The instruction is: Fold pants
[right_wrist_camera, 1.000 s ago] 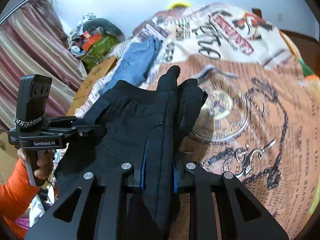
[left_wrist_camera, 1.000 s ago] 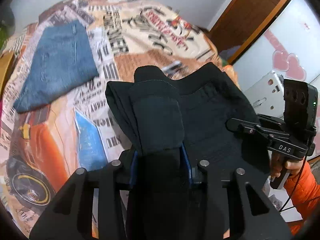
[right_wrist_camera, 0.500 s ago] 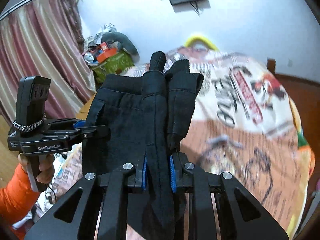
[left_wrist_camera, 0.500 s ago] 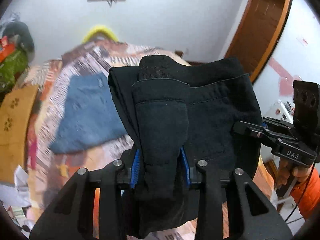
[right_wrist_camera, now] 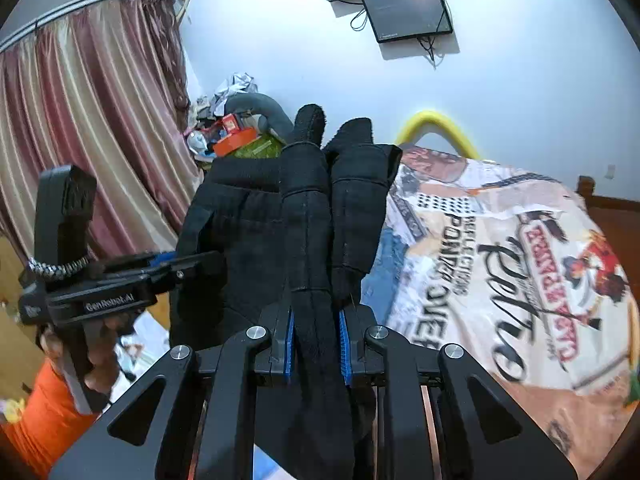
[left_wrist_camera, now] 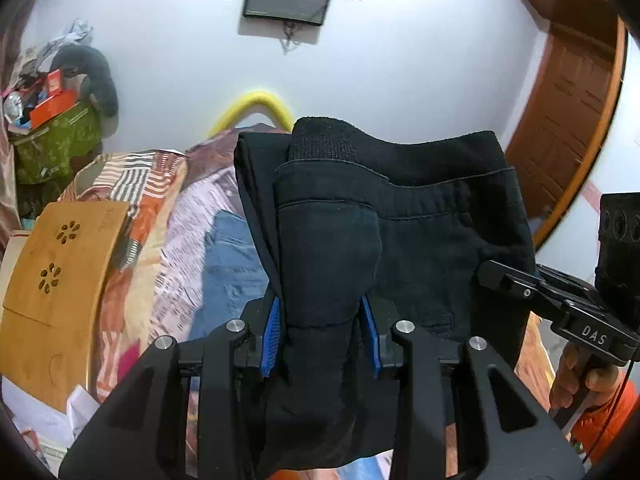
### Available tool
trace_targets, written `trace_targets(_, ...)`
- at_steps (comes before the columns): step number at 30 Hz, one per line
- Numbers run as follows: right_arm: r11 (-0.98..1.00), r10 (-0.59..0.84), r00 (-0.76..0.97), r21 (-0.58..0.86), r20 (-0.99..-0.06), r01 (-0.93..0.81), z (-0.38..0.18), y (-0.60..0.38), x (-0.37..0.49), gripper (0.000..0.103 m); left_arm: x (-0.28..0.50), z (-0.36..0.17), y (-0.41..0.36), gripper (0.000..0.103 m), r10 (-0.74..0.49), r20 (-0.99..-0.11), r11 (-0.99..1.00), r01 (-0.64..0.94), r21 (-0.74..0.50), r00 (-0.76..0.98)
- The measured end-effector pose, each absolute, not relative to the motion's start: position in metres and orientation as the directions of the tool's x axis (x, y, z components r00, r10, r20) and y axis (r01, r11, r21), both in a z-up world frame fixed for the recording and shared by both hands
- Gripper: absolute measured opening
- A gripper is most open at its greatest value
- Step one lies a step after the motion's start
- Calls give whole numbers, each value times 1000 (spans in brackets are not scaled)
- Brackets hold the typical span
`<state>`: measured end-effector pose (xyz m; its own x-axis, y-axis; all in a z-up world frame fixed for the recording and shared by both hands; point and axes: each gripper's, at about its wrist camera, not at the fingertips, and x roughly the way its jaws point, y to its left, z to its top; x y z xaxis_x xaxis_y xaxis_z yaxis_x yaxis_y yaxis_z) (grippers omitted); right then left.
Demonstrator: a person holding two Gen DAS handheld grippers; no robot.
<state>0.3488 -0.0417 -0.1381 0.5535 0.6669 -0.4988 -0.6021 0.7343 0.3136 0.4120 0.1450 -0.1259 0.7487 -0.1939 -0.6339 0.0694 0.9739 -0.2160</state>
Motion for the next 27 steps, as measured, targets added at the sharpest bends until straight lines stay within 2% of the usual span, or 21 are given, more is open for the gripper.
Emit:
trace_targets(6, 740, 661, 536, 338, -525, -582, -163, -12, 387, 15, 459, -164, 174, 34, -181, -658, 969, 19, -246, 731)
trace_targets(18, 767, 634, 441, 446, -635, -462, -265, 23, 472, 15, 537, -276, 205, 35, -166, -777, 958, -88, -273, 607)
trace_targets(22, 801, 587, 434, 408, -684, -438, -281, 22, 485, 16, 547, -297, 206, 37, -141, -804, 962, -111, -249, 577)
trace_targets(26, 831, 523, 424, 331, -740, -447, -281, 20, 479, 30, 544, -303, 207, 42, -96, -823, 968, -141, -210, 560)
trace_targets(27, 831, 519, 412, 329, -749, -447, -283, 18, 478, 39, 542, -302, 208, 44, -84, -826, 969, -147, -198, 557)
